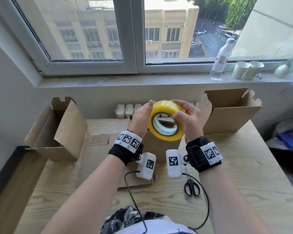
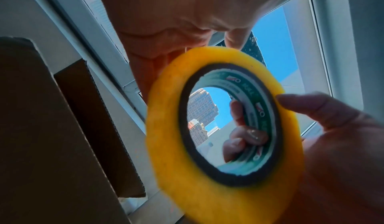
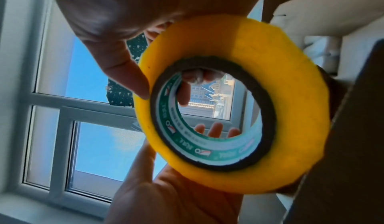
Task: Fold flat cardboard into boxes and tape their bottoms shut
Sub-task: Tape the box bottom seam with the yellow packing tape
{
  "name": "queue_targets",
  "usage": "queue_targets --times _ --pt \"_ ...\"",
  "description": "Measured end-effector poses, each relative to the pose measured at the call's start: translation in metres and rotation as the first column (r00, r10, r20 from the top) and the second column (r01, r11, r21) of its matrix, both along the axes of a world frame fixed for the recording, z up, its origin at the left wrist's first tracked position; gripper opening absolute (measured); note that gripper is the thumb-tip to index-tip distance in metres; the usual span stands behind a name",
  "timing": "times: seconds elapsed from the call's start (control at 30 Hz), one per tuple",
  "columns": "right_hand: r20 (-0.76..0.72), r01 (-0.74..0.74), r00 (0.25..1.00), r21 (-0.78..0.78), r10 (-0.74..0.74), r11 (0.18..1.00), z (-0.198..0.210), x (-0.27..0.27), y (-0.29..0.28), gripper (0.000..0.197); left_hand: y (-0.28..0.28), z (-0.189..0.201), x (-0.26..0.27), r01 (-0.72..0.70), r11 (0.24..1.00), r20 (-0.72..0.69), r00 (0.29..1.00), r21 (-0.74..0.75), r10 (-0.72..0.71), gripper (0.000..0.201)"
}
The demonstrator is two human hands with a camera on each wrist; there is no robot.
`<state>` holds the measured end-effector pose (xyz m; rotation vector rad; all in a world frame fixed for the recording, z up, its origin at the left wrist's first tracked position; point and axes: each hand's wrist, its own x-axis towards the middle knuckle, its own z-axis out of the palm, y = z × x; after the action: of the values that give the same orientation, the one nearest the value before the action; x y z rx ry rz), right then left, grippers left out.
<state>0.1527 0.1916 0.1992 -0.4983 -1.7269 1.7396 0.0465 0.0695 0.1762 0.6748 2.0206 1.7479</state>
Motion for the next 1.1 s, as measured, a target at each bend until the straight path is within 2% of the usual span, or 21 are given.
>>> queue_targets --times 0.1,0.2,0.33,0.47,0.57,0.63,0.7,0.77,0.83,0.9,1.0,1.1 --pt "0.022 -0.076 0.997 -0.097 0.078 0.992 -0.006 0.000 -0.009 0.036 -0.003 0.010 0.000 -0.010 0.999 0.106 0.994 0.032 0.007 0.037" --pt "0.068 -0.154 0.984 -0.133 0.164 0.979 -0.010 0.002 -0.013 0.037 -0.008 0.014 0.001 -0.023 1.000 0.162 0.987 0.020 0.019 0.019" --pt "0.054 -0.174 0.979 -0.267 0.195 0.948 -0.014 0.000 -0.016 0.033 -0.016 0.016 0.002 -0.030 0.999 0.198 0.980 0.023 0.025 0.020" --pt "0.057 -0.141 0.983 -0.350 0.172 0.926 -0.017 0.002 -0.016 0.026 -0.022 0.010 0.005 0.035 0.999 0.196 0.980 -0.008 -0.033 0.017" --pt "0.002 -0.113 0.992 -0.457 0.128 0.882 -0.021 0.005 -0.018 0.021 -0.023 0.012 0.011 0.009 0.999 0.261 0.965 0.050 -0.022 0.014" --pt "-0.026 -0.087 0.996 -0.542 0.087 0.836 -0.023 0.006 -0.018 0.019 -0.024 0.011 0.012 -0.038 0.999 0.340 0.940 0.015 0.031 0.015" --pt "-0.046 -0.072 0.997 -0.589 0.055 0.805 -0.023 0.007 -0.017 0.022 -0.026 0.009 0.011 -0.021 0.997 0.440 0.896 -0.076 0.052 0.030" --pt "-0.029 -0.047 0.999 -0.564 0.038 0.824 -0.023 0.007 -0.017 0.025 -0.027 0.010 0.011 0.030 0.986 0.519 0.853 -0.166 0.061 0.051" --pt "-0.006 -0.031 0.999 -0.514 0.033 0.857 -0.024 0.007 -0.018 0.028 -0.028 0.014 0.012 0.042 0.976 0.533 0.843 -0.213 0.080 0.059" --pt "0.002 -0.042 0.999 -0.485 0.050 0.873 -0.025 0.008 -0.020 0.028 -0.027 0.018 0.012 0.006 0.973 0.492 0.863 -0.232 0.112 0.051" --pt "0.043 -0.090 0.992 -0.435 0.121 0.896 -0.025 0.010 -0.022 0.025 -0.027 0.022 0.010 -0.074 0.983 0.438 0.888 -0.168 0.142 0.024" --pt "0.129 -0.138 0.972 -0.364 0.197 0.921 -0.020 0.009 -0.027 0.027 -0.027 0.023 0.013 -0.088 0.986 0.375 0.917 -0.140 0.135 0.020"
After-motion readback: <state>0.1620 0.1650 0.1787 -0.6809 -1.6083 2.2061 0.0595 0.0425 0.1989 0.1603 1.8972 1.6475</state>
